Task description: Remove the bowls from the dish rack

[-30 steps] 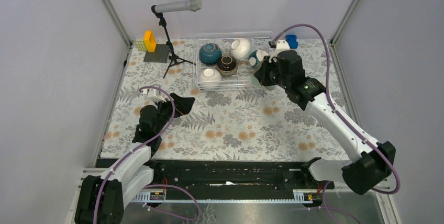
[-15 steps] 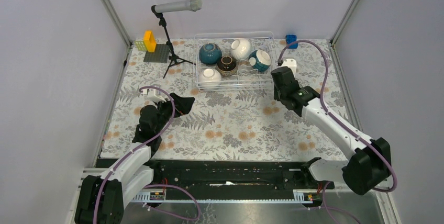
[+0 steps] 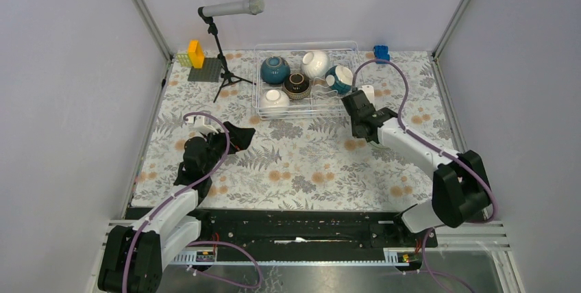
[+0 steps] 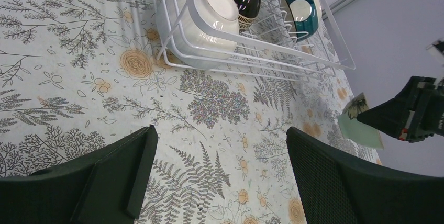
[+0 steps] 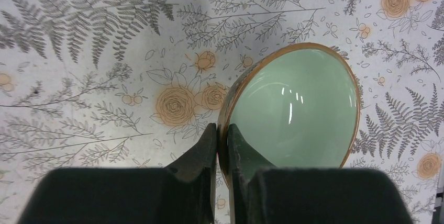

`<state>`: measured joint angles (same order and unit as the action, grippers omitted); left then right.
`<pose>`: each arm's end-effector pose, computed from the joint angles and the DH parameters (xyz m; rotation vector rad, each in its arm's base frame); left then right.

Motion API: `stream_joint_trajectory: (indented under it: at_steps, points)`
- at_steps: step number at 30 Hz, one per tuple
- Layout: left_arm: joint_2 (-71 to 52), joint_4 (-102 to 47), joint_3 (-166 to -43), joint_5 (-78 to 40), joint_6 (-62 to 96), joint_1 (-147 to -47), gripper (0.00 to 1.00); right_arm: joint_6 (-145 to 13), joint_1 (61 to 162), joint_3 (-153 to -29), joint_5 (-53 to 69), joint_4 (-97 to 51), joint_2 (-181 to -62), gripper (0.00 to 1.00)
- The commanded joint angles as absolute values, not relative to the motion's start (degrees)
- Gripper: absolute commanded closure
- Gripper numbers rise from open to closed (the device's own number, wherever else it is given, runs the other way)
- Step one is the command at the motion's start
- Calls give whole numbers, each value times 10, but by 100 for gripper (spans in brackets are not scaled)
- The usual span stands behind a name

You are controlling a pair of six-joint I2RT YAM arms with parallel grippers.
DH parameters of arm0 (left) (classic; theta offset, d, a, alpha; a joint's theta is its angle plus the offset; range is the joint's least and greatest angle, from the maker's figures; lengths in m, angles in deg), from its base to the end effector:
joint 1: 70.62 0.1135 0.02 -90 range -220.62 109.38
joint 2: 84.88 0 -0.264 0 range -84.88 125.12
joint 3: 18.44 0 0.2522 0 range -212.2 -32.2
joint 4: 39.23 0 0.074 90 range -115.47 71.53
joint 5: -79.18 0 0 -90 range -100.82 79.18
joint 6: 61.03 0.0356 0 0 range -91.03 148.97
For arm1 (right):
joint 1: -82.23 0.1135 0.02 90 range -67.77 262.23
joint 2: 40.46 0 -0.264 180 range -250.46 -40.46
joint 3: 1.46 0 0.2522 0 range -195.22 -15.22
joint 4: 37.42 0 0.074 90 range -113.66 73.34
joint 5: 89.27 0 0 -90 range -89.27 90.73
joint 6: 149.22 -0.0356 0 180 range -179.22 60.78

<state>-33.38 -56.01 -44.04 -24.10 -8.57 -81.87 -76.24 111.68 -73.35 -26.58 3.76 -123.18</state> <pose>0.1846 -0.0450 0.1927 -0.2340 1.7826 -0.8195 0.2686 0.1329 0.2447 -0.0590 2.3552 -0.2053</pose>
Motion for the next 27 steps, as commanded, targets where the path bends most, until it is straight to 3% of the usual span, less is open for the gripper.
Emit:
stream_joint_trajectory:
  at_steps: [1,10,16,20,27]
  points:
    - [-332,-590,-443,-242,-82,-820,1,-736,1119,-769,-294,43,-1270,100]
    - [-326,-588,-445,-240,-80,-820,1,-746,1119,-780,-349,48,-1327,100]
    - [-330,-581,-446,-237,-79,-820,1,-741,1119,-782,-339,44,-1336,86]
    - [-334,-577,-446,-235,-79,-820,1,-737,1119,-781,-334,52,-1332,65]
    - [-338,-573,-449,-236,-79,-820,1,-736,1119,-783,-305,70,-1283,59]
